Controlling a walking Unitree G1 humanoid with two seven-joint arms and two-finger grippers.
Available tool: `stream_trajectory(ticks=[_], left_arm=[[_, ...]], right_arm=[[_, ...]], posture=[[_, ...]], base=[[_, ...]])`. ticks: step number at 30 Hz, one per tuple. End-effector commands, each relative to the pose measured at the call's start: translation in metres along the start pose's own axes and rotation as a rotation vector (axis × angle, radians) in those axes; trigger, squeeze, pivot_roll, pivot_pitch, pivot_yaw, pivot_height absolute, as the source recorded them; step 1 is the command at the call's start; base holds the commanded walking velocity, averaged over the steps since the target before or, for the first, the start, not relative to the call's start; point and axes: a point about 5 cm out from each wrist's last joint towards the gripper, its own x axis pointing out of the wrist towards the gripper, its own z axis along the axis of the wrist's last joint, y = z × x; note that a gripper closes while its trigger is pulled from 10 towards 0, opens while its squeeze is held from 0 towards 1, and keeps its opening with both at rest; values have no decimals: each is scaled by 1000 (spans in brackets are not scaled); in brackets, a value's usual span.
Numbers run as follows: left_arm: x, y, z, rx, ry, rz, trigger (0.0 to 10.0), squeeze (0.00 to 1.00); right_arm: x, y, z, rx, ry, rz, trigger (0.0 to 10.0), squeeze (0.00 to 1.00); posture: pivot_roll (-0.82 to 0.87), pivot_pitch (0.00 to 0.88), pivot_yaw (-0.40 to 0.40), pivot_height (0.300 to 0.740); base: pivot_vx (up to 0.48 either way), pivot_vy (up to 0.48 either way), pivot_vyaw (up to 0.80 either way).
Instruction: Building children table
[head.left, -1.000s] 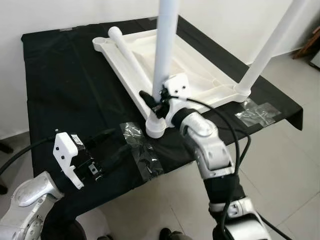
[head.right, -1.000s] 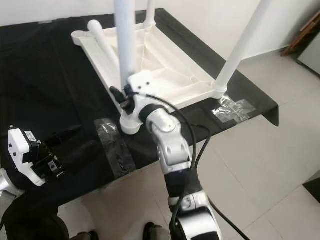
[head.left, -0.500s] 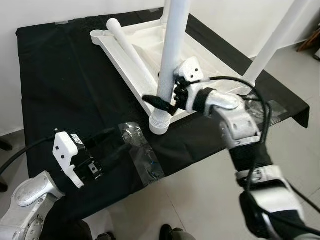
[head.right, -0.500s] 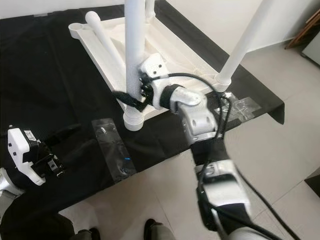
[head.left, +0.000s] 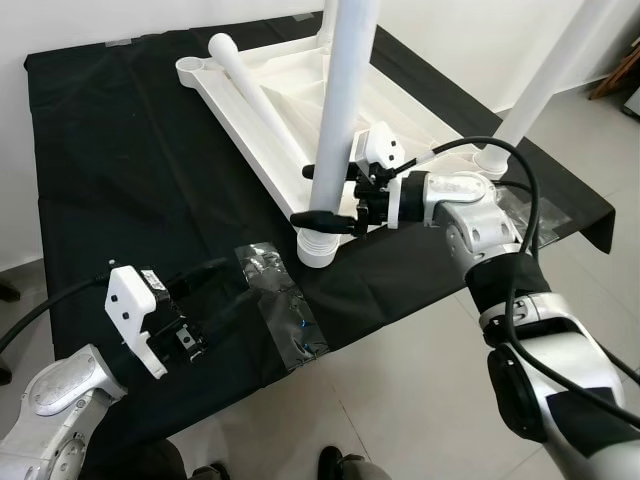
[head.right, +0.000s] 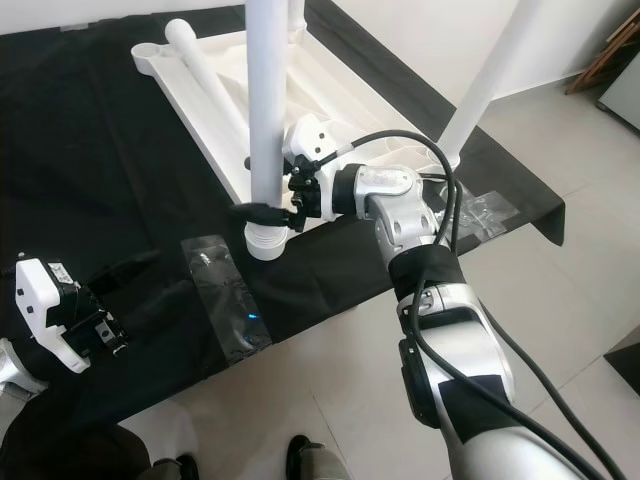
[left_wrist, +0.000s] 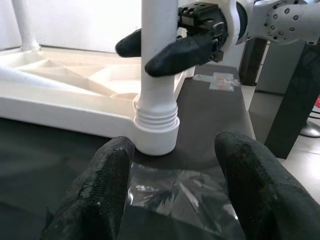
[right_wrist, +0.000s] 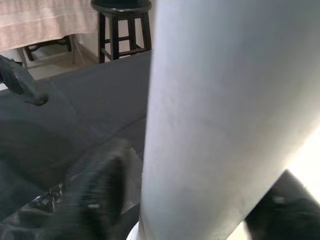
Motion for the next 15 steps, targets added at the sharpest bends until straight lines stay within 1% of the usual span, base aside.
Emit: stream_trajectory(ticks=[1, 5, 11, 14, 15], left_arm=[[-5, -1, 4, 7, 13, -6, 10000, 0], [-8, -3, 5, 5, 23, -6, 10000, 0], [-9, -3, 5, 2, 28, -7, 10000, 0], [-9, -3, 5, 1, 29, -9, 10000, 0], [-9, -3, 5, 0, 29, -9, 10000, 0]], right_arm=[[-2, -3, 2, -2, -27, 10, 0, 0], [-3, -3, 1, 11, -49, 34, 0, 0], [-4, -1, -4, 23, -54, 49, 0, 0], [-7, -1, -9, 19, -50, 21, 0, 0], [-8, -2, -14, 21, -48, -49, 0, 0]], posture=[[133, 293, -121, 740], [130, 306, -120, 740], [119, 309, -119, 740], [113, 310, -123, 740], [110, 309, -123, 740]], base=[[0, 0, 0], [0, 0, 0], [0, 0, 0], [0, 0, 0], [0, 0, 0]])
